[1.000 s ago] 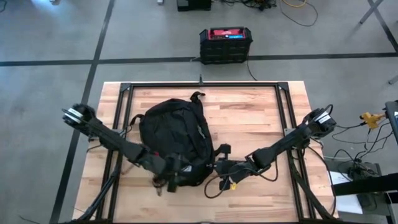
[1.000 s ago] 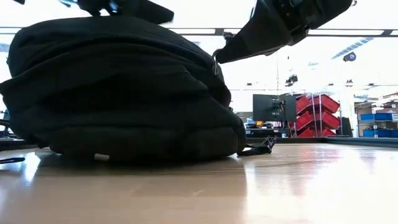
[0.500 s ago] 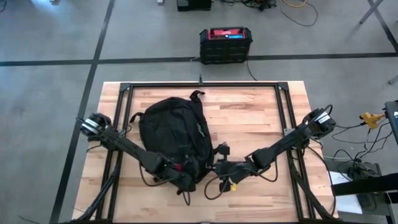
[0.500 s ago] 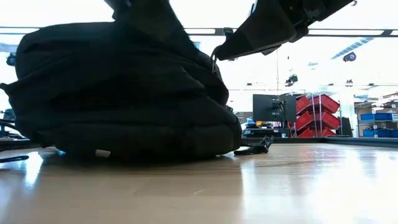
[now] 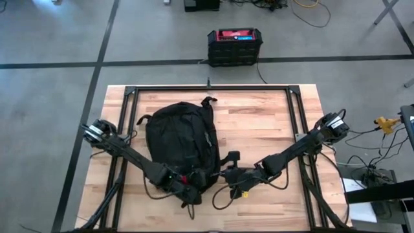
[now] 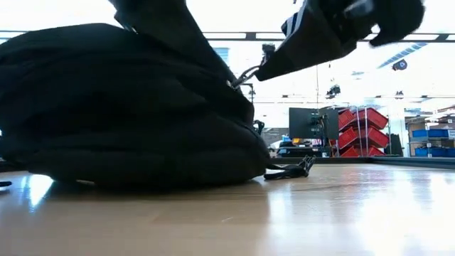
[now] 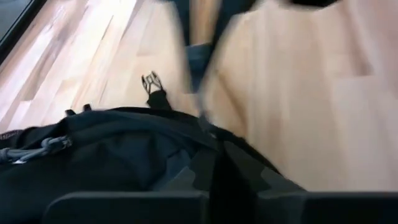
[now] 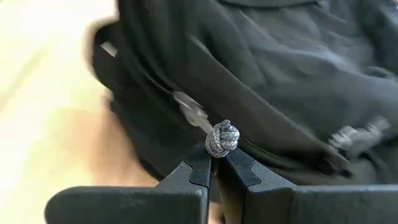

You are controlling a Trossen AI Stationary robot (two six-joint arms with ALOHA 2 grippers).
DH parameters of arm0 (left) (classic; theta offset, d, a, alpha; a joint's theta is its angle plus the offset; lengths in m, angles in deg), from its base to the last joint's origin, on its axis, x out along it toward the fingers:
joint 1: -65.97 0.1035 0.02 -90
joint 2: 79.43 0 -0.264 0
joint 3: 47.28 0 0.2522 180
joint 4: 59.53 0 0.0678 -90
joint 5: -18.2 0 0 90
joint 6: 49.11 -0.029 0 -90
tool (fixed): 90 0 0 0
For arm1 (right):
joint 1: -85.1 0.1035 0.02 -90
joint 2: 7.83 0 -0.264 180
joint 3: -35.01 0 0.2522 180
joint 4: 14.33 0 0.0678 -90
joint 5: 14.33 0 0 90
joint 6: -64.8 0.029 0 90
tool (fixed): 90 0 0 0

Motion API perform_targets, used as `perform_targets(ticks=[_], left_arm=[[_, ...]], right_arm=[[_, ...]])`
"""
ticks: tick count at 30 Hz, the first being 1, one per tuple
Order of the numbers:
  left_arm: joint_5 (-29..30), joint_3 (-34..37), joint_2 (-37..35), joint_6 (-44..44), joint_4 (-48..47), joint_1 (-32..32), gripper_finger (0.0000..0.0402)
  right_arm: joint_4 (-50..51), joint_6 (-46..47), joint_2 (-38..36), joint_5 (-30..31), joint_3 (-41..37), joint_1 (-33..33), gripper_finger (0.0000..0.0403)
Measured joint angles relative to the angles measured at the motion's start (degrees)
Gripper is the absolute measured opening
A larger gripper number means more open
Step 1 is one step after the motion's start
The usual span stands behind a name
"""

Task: Unpack backpack
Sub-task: Open the black backpack

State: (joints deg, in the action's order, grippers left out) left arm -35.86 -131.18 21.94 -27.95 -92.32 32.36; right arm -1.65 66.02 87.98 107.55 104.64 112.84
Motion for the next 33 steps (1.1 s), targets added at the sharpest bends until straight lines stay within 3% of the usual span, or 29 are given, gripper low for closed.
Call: perform_targets(ticks=[4, 10, 22, 25, 27, 33], left_arm=[[0.8, -0.1, -1.8, 0.6, 0.1, -3.0, 0.0001], [7.4, -0.1, -5.8, 3.7, -3.7, -7.1, 0.0000], [16.4, 0.1, -15.8, 8.8, -15.4, -12.7, 0.0000], [19.0, 0.3, -17.8, 7.9, -15.6, -13.6, 0.0000], [19.0, 0.6, -19.0, 7.9, -15.6, -13.7, 0.0000], [19.0, 5.4, -18.4, 6.2, -14.2, -10.7, 0.0000]], right_arm=[[1.1, -2.9, 0.0, 4.5, 0.0, -2.2, 0.0000], [3.4, -5.3, -0.1, 5.4, 0.0, -8.7, 0.0000], [5.5, -13.7, -0.1, 6.1, -1.2, -29.2, 0.0000], [5.4, -14.1, -0.1, 4.7, -1.3, -33.7, 0.0000], [5.2, -14.0, -0.1, 0.5, -1.3, -35.5, 0.0000], [4.6, -13.0, -0.1, -4.7, -1.2, -34.7, 0.0000]])
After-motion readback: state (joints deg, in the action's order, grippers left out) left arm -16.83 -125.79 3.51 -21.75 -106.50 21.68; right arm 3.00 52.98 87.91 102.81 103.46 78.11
